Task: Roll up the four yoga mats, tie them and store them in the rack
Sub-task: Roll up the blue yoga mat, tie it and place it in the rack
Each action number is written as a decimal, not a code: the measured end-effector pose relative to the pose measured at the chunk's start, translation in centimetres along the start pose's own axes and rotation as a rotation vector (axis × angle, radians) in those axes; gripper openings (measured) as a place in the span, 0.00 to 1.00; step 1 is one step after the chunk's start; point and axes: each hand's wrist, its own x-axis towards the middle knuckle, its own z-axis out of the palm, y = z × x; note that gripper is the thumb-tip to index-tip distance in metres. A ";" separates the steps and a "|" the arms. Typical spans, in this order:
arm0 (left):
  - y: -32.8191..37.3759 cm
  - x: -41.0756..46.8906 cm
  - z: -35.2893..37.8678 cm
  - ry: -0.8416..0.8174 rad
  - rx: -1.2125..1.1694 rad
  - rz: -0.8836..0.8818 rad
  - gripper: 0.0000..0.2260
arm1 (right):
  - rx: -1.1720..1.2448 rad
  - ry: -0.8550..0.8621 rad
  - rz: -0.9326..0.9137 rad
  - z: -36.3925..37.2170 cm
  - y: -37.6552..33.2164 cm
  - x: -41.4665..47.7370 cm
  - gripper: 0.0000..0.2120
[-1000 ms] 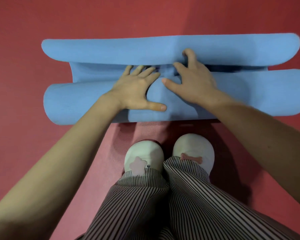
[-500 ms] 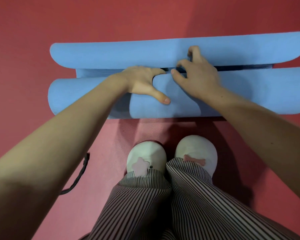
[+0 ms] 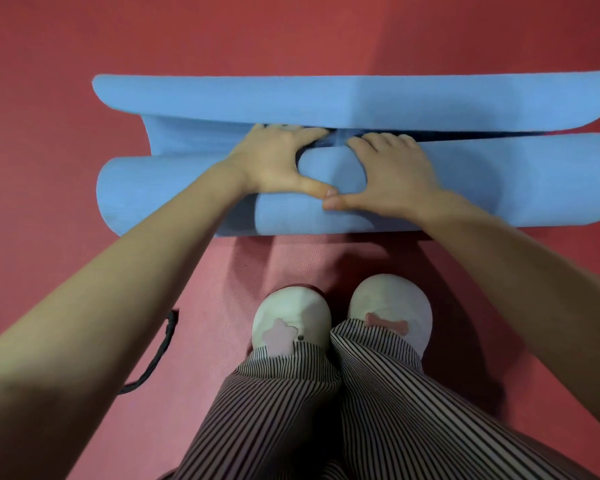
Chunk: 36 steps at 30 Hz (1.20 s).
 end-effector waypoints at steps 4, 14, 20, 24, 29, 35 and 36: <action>0.1 -0.5 0.1 0.036 0.109 0.061 0.47 | 0.054 -0.054 -0.010 -0.7 0.3 0.8 0.51; -0.3 -0.7 -0.6 -0.074 -0.030 0.013 0.48 | 0.080 -0.120 0.014 -1.2 0.7 1.8 0.49; 0.5 -0.7 -0.6 -0.141 0.235 0.008 0.57 | 0.174 -0.074 0.011 -1.5 1.0 2.4 0.42; 0.5 0.1 -0.7 -0.118 0.204 -0.027 0.56 | 0.126 -0.060 0.078 -1.6 0.8 2.3 0.44; 0.3 0.8 -1.6 -0.126 0.131 -0.026 0.48 | -0.046 -0.033 0.101 -1.2 -0.3 0.8 0.55; 0.2 1.5 -2.6 -0.217 -0.048 -0.064 0.54 | -0.033 -0.084 0.061 -1.7 0.3 2.0 0.57; 0.2 1.6 -2.8 -0.238 -0.066 -0.069 0.53 | -0.030 -0.076 0.052 -1.7 0.4 2.1 0.57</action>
